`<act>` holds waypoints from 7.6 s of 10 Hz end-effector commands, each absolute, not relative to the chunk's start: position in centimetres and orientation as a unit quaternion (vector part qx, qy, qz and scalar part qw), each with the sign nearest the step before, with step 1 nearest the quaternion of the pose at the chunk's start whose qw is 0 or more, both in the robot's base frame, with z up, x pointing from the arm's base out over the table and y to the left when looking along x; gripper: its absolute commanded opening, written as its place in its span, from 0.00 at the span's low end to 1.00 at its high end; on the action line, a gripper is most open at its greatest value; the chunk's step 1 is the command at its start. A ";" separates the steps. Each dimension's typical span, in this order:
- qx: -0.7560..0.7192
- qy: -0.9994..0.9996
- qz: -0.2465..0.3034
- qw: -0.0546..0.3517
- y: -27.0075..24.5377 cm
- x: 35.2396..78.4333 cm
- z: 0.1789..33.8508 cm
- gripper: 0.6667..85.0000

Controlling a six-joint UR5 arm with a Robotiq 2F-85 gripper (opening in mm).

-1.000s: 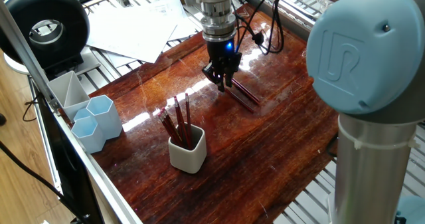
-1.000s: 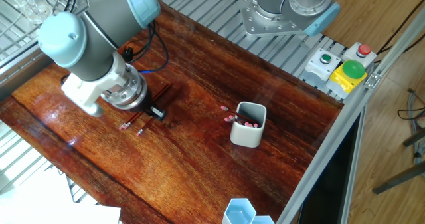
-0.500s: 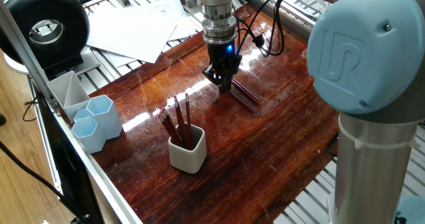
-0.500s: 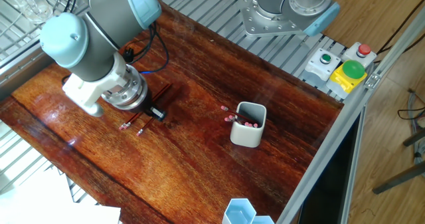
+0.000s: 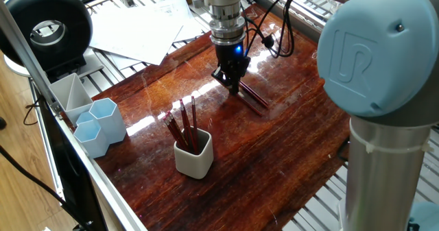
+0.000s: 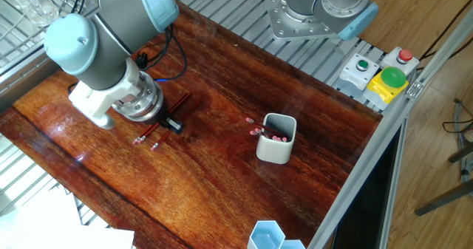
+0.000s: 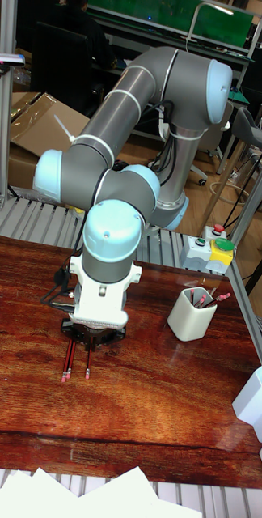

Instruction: Put the pen into the pen holder

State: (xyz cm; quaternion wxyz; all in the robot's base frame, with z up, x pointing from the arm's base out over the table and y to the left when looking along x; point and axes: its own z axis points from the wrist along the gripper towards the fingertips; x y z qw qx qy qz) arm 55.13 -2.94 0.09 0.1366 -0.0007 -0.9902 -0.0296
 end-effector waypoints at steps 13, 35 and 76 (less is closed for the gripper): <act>0.036 -0.991 -0.006 0.130 7.8 52.8 16.4 0.00; 0.053 -0.985 -0.112 -0.123 19.2 53.3 32.5 0.00; 0.058 -0.945 -0.086 -0.311 20.1 51.1 20.1 0.00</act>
